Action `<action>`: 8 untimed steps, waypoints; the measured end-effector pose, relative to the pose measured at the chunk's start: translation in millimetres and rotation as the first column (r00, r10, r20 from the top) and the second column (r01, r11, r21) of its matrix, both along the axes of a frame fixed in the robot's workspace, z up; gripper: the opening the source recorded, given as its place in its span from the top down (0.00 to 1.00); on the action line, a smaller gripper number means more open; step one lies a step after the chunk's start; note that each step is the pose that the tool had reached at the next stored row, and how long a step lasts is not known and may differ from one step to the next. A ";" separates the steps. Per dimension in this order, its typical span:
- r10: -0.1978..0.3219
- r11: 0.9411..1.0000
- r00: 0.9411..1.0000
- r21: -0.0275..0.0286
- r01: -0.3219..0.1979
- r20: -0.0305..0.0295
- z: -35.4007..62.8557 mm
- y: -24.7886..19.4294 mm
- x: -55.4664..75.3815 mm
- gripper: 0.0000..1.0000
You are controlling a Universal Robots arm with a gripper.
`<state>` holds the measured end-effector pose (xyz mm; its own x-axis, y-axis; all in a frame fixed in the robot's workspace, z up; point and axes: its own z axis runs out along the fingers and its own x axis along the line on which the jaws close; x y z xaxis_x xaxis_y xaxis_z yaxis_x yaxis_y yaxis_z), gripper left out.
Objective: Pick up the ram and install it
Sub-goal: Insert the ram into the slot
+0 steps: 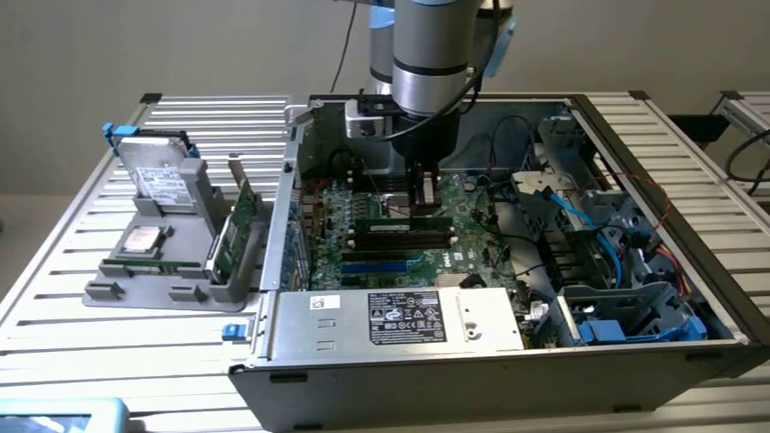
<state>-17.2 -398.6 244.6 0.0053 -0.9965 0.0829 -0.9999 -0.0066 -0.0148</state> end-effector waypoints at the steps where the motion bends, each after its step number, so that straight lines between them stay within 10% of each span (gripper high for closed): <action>1: 0.000 1.000 1.000 -0.003 0.000 0.000 -0.9 0.0 0.0 0.87; 8: 0.002 0.999 1.000 -0.033 -0.002 0.000 -6.3 3.9 0.0 0.87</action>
